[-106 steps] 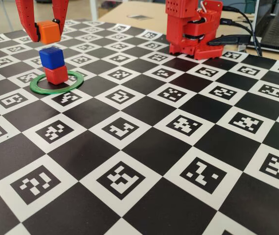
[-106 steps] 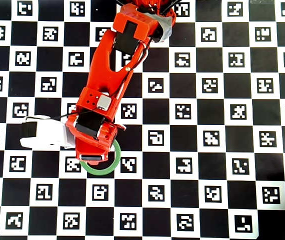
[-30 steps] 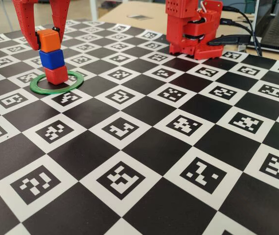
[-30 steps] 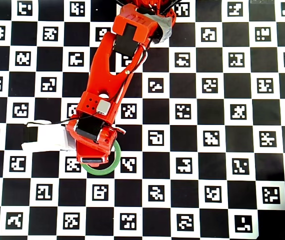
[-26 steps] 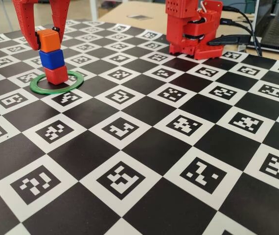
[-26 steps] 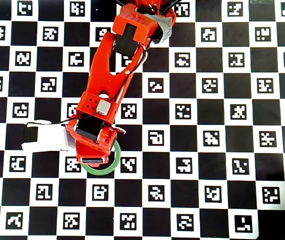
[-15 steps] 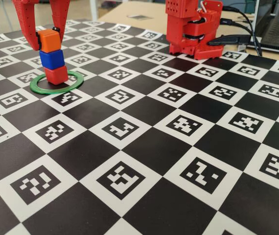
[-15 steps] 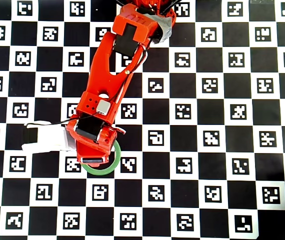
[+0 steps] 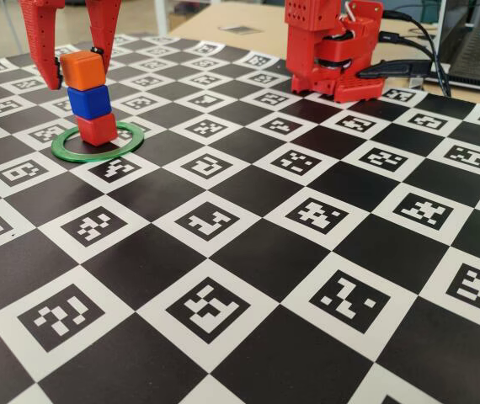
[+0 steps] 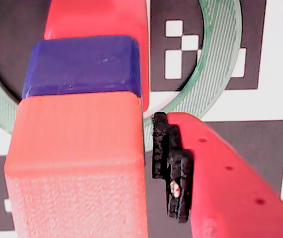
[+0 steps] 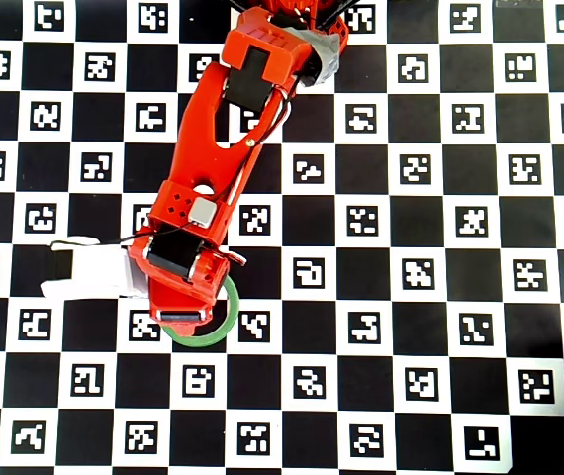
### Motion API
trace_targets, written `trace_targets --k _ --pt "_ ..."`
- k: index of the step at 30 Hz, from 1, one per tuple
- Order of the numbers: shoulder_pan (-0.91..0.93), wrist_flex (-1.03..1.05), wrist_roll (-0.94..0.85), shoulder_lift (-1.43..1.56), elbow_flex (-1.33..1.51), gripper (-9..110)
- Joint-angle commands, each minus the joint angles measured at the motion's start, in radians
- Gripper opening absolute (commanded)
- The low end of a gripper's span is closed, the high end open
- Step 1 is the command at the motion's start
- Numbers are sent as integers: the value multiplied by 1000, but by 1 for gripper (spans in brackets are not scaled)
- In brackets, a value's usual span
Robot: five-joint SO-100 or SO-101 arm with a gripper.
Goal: Grab the red cube then put it in the green circle then put the blue cube on top and finally the orange cube on top
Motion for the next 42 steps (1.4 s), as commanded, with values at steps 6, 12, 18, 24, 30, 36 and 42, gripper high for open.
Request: trace_targets --k 6,12,18,24,30,36,42 --pt "15 72 20 87 -97 35" --pt "12 121 63 146 -173 40" --pt "-9 173 75 225 -202 43" --pt "-14 204 43 367 -121 42" --pt "15 158 71 548 80 38" --pt "26 54 187 749 333 19" --pt "-31 -11 256 945 509 4"
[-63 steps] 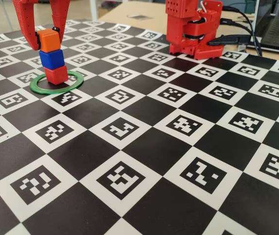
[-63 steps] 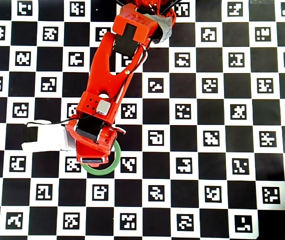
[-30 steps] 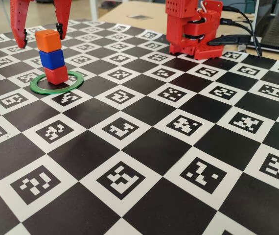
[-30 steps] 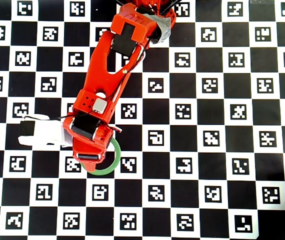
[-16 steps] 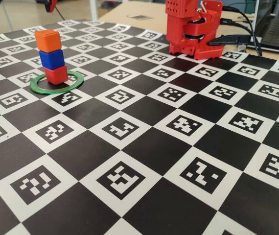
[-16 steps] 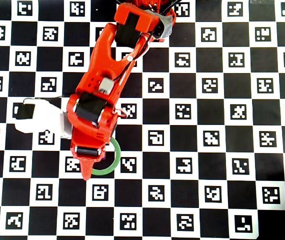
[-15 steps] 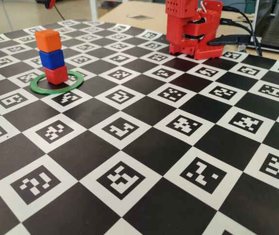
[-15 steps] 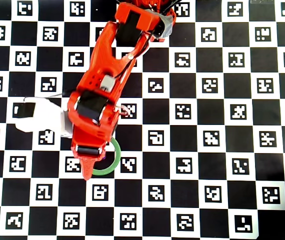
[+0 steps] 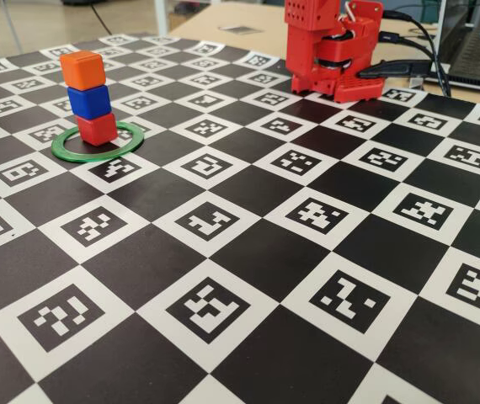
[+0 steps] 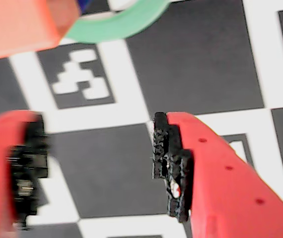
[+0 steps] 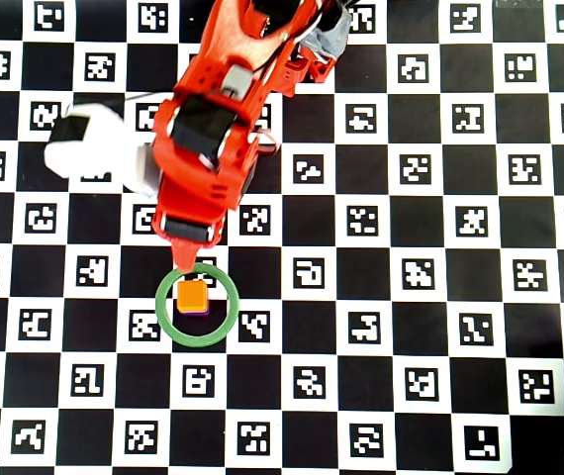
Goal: Grab the red cube then put it in the green circle then put the blue cube on top and finally the orange cube on top
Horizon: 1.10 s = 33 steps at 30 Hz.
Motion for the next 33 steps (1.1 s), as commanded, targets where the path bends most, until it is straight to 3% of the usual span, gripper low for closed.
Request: trace_targets --k 1,3,8,15,21,33 --pt "-46 -44 5 186 58 2" --pt "-66 -64 -20 229 115 -5" --pt "-141 -212 -152 425 388 -6" --pt "-276 -537 -537 873 969 -6" --pt "-319 -584 -908 1183 1338 -7" --pt "-313 -497 -1097 1496 1680 -7"
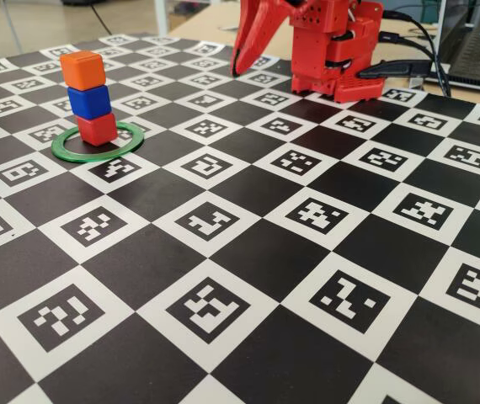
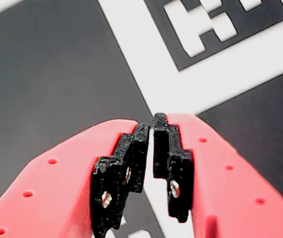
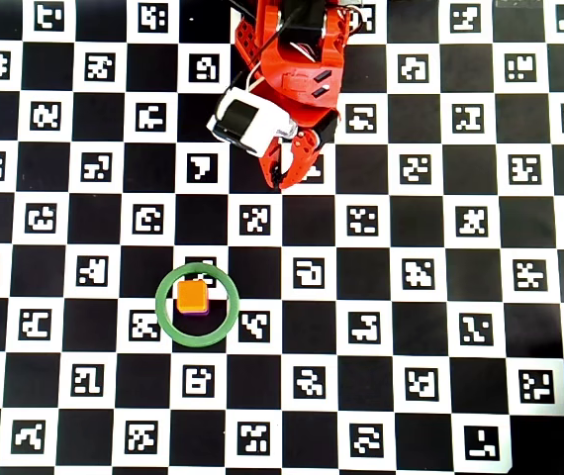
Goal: Grab the red cube then put it in the green circle then put the blue cube on top and finally the orange cube on top
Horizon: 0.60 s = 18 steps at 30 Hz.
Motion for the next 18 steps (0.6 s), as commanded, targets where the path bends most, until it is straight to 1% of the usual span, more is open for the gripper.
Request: trace_targets --k 1,3,4,13,18 --pt "-5 21 -86 86 37 -7" --pt "-11 49 -170 135 72 -7" --pt "-11 49 -181 150 86 -7" --pt "6 101 -215 184 184 -7" --pt "-2 170 -242 186 190 -7"
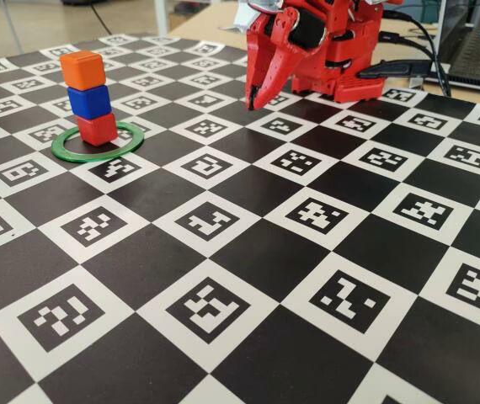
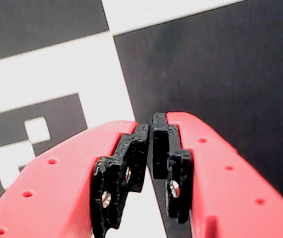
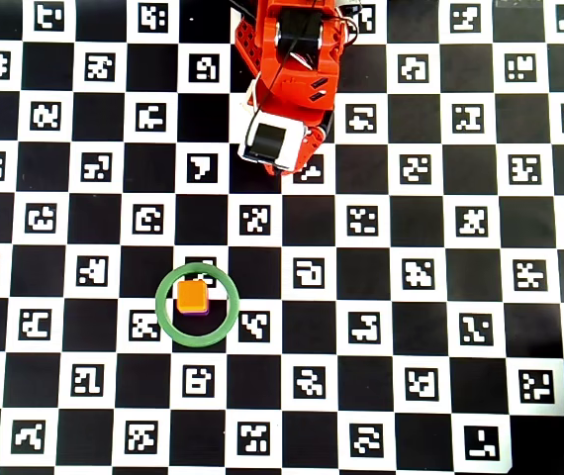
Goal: Grab the red cube then put it in the green circle then put the blue cube on top and finally the orange cube on top
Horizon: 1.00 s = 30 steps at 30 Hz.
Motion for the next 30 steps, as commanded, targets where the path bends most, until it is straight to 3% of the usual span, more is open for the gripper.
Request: trace_targets --k 1,30 --pt "-12 64 -23 51 40 -7" --pt "-34 81 -11 51 40 -6"
